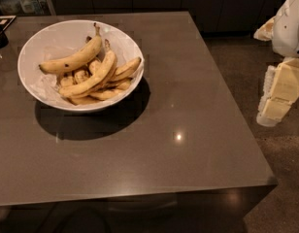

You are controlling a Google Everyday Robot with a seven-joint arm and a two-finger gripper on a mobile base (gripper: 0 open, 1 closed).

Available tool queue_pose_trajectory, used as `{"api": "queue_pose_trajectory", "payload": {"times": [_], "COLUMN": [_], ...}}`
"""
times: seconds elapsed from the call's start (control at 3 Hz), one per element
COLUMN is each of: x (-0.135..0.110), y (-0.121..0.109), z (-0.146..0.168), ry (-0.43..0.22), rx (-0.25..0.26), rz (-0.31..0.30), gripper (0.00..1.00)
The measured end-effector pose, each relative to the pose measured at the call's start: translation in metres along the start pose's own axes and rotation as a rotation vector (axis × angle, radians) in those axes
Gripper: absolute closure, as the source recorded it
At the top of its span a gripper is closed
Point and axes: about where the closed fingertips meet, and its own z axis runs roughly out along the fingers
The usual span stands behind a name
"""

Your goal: Pick banana from white bowl

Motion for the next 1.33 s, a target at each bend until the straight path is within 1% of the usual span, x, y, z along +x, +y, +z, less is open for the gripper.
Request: {"api": "queue_pose_trajectory", "payload": {"times": [0.33, 0.67, 1.0, 1.33], "x": [-0.018, -0.044, -0.048, -0.061], "y": [-0.009, -0.016, -0.02, -0.024], "z": [-0.004, -0.003, -0.005, 0.0], "ry": [0.018, 0.005, -0.008, -0.016], "rx": [-0.021, -0.04, -0.017, 0.0], "rz": [-0.033, -0.108, -0.108, -0.125], "gripper": [0.0, 0.0, 0.0, 0.0]}}
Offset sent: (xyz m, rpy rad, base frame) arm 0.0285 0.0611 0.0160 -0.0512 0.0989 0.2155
